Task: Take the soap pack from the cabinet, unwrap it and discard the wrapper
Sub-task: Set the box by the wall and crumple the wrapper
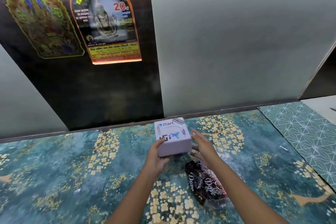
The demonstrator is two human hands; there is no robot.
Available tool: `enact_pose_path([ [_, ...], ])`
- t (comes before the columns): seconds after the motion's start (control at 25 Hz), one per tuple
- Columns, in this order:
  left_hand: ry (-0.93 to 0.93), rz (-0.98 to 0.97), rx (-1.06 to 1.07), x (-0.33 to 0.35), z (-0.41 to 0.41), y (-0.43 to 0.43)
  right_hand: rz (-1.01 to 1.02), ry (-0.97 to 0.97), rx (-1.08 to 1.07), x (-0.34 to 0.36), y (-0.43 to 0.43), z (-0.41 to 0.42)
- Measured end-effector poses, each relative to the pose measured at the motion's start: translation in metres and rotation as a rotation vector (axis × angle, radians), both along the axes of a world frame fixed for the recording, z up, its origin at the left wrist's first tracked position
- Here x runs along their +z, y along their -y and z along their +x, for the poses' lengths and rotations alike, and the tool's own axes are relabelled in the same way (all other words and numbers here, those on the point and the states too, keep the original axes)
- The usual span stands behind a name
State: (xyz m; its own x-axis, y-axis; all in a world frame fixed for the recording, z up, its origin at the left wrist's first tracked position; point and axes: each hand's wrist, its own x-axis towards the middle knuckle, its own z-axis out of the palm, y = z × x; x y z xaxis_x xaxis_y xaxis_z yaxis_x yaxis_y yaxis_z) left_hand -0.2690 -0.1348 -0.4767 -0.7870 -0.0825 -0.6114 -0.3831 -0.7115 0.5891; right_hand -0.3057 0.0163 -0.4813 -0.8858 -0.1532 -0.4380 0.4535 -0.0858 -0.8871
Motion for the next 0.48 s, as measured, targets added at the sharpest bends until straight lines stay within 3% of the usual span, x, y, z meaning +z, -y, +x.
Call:
enact_pose_path([
  [0.24,-0.004,-0.122,0.087,-0.012,-0.066,0.022,0.08,-0.055,-0.009,0.001,-0.024,0.001],
  [0.32,0.116,-0.36,0.086,-0.021,-0.08,0.032,0.076,-0.054,-0.031,-0.004,-0.035,0.007],
  [0.4,0.414,-0.76,-0.034,-0.034,-0.087,0.048,0.035,-0.04,-0.068,-0.008,-0.044,0.011],
  [0.44,0.437,-0.864,-0.122,-0.036,-0.088,0.052,0.015,-0.034,-0.088,-0.01,-0.047,0.012],
  [0.48,0.384,-0.801,-0.166,-0.038,-0.089,0.052,0.004,-0.03,-0.104,-0.013,-0.048,0.013],
])
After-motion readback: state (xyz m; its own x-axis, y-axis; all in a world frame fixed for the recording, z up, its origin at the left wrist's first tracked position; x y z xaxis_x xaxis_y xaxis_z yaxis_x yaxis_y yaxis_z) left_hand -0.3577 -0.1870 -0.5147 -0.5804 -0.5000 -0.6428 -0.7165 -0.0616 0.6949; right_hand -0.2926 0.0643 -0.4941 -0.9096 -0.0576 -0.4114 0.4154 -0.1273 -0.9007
